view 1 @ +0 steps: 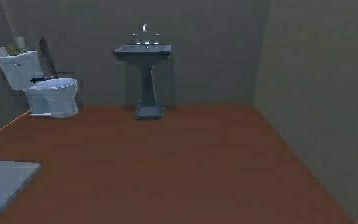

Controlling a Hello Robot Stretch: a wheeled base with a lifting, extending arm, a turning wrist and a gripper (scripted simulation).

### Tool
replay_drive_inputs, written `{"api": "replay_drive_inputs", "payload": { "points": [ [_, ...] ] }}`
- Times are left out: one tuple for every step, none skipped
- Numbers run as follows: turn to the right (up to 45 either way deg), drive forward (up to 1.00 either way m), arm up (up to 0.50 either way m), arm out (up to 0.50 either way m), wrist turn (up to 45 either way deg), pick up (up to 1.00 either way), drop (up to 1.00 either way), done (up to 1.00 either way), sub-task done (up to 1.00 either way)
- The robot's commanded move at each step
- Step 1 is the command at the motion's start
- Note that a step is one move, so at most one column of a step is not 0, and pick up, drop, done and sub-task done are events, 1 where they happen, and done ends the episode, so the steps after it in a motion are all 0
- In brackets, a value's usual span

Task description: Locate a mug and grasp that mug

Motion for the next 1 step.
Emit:
{"api": "replay_drive_inputs", "payload": {
  "points": [
    [9.0, 0.0, 0.0, 0.0, 0.0, 0.0, 0.0, 0.0, 0.0]
  ]
}}
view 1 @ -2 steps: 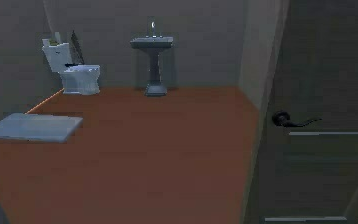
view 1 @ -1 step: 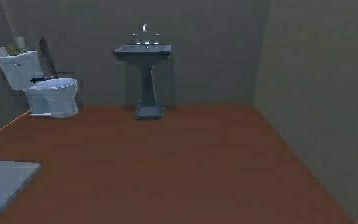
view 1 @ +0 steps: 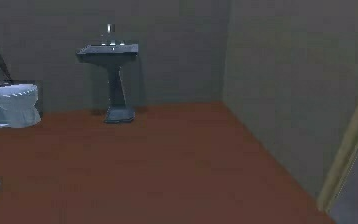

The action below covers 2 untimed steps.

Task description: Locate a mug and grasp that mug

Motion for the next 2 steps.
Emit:
{"api": "replay_drive_inputs", "payload": {
  "points": [
    [0.0, 0.2, 0.0, 0.0, 0.0, 0.0, 0.0, 0.0, 0.0],
    [39.0, 0.0, 0.0, 0.0, 0.0, 0.0, 0.0, 0.0, 0.0]
  ]
}}
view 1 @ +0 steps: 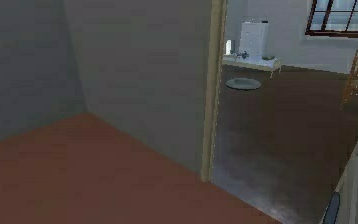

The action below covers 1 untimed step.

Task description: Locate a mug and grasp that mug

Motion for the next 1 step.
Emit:
{"api": "replay_drive_inputs", "payload": {
  "points": [
    [0.0, 0.5, 0.0, 0.0, 0.0, 0.0, 0.0, 0.0, 0.0]
  ]
}}
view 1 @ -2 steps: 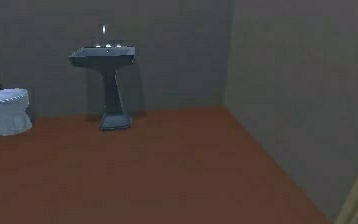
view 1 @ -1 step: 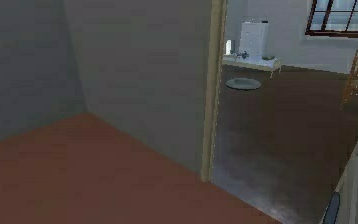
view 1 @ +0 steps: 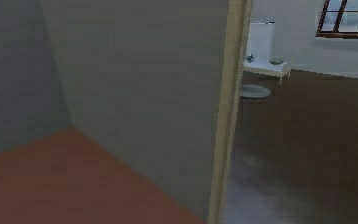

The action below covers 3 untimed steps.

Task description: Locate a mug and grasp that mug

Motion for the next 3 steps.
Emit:
{"api": "replay_drive_inputs", "payload": {
  "points": [
    [39.0, 0.0, 0.0, 0.0, 0.0, 0.0, 0.0, 0.0, 0.0],
    [0.0, 0.45, 0.0, 0.0, 0.0, 0.0, 0.0, 0.0, 0.0],
    [18.0, 0.0, 0.0, 0.0, 0.0, 0.0, 0.0, 0.0, 0.0]
  ]
}}
